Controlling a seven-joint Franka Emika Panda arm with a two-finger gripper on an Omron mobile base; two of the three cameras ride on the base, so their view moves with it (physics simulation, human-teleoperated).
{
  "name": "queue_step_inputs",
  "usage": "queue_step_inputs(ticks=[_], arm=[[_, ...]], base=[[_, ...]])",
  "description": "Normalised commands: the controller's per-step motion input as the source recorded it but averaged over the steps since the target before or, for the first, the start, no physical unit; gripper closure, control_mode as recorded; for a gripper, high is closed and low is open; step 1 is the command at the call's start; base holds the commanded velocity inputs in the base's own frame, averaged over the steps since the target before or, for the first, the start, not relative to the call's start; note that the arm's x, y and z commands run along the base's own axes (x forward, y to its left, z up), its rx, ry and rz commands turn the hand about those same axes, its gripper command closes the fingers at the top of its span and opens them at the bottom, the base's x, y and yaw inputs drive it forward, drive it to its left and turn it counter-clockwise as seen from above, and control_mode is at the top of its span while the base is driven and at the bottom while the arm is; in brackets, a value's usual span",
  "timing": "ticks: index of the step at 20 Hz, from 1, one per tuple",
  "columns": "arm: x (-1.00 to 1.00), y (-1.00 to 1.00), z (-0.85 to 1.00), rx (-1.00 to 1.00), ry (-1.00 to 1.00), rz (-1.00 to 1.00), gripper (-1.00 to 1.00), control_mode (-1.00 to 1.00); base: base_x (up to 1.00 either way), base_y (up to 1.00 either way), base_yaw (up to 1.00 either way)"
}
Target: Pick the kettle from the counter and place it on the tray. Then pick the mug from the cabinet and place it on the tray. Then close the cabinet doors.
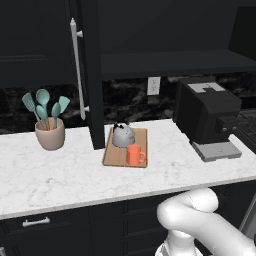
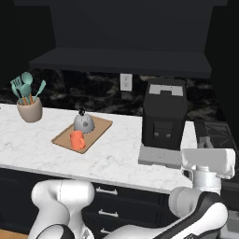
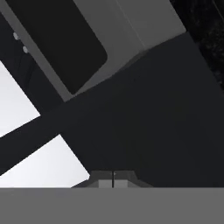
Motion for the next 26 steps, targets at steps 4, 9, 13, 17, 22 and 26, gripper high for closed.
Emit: queue_step_inputs(ticks=[4,9,13,17,22,26], arm=[[0.0,-0.28,0.47,0.08,-0.01,-0.04,1.0,-1.0],[0.02,-0.19,0.31,0.03,0.0,-0.04,1.0,-1.0],[0.09,-0.33,0.04,0.05,0.0,-0.02,1.0,-1.0],[0.18,-0.28,0.0,0.07,0.0,0.0,1.0,-1.0],[0.19,-0.22,0.0,0.07,0.0,0.0,1.0,-1.0],[0.01,-0.08,0.0,0.06,-0.04,0.0,1.0,-1.0]], base=[[0.0,0.0,0.0],[0.0,0.0,0.0],[0.0,0.0,0.0],[0.0,0.0,0.0],[0.0,0.0,0.0],[0.0,0.0,0.0]])
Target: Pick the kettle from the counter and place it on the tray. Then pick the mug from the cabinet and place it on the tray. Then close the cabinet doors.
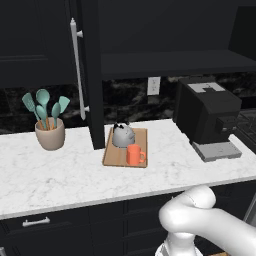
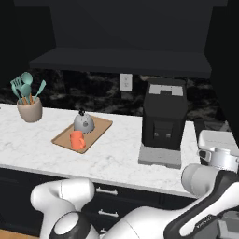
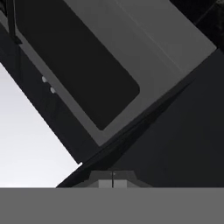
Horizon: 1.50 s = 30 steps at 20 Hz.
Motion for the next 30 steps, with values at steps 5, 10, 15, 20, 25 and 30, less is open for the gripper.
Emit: queue_step_inputs(ticks=[5,10,15,20,25,30], arm=[[0.0,-0.08,0.14,0.04,-0.05,0.0,1.0,-1.0],[0.09,0.0,0.38,0.04,-0.08,0.0,1.0,-1.0],[0.02,0.02,0.34,0.01,-0.18,0.0,1.0,-1.0],[0.0,0.06,0.52,0.0,-0.26,0.0,1.0,-1.0],[0.0,0.12,0.57,0.0,-0.29,0.01,1.0,-1.0],[-0.13,0.24,0.63,0.0,-0.36,0.02,1.0,-1.0]], base=[[0.0,0.0,0.0],[0.0,0.0,0.0],[0.0,0.0,0.0],[0.0,0.0,0.0],[0.0,0.0,0.0],[0.0,0.0,0.0]])
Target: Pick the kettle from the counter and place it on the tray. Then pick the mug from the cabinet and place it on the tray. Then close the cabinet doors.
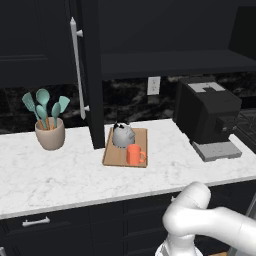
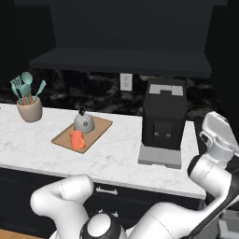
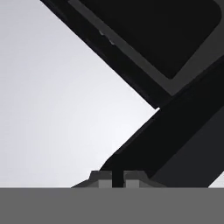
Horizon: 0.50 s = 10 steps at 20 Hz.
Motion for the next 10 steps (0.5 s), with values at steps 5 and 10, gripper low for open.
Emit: queue_step_inputs(ticks=[5,10], arm=[[-0.47,0.4,0.7,-0.1,-0.3,0.0,1.0,-1.0],[-0.71,0.34,0.82,-0.23,-0.13,-0.04,1.0,-1.0]], base=[[0.0,0.0,0.0],[0.0,0.0,0.0]])
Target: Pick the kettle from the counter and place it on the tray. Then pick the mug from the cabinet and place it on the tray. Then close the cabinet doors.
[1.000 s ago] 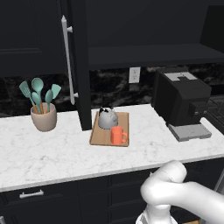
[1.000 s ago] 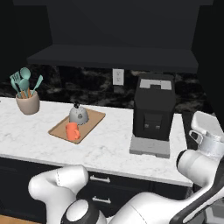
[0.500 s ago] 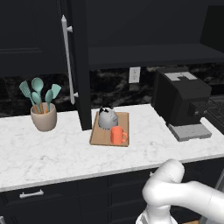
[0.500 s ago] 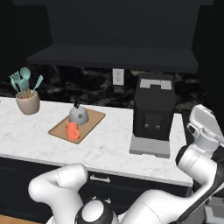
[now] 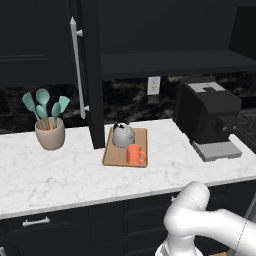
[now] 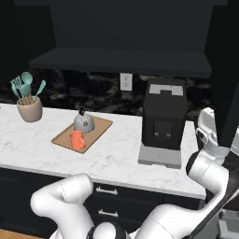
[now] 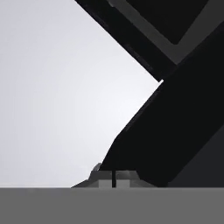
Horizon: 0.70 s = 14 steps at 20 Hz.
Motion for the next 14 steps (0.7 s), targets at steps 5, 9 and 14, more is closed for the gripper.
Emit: queue_step_inputs(ticks=[5,9,14], arm=[[-0.76,0.12,0.68,-0.29,0.0,-0.18,1.0,-1.0],[-0.82,0.16,0.47,-0.33,0.0,-0.21,1.0,-1.0],[-0.93,0.56,0.3,-0.37,0.0,-0.19,1.0,-1.0]], base=[[0.0,0.0,0.0],[0.0,0.0,0.0],[0.0,0.0,0.0]])
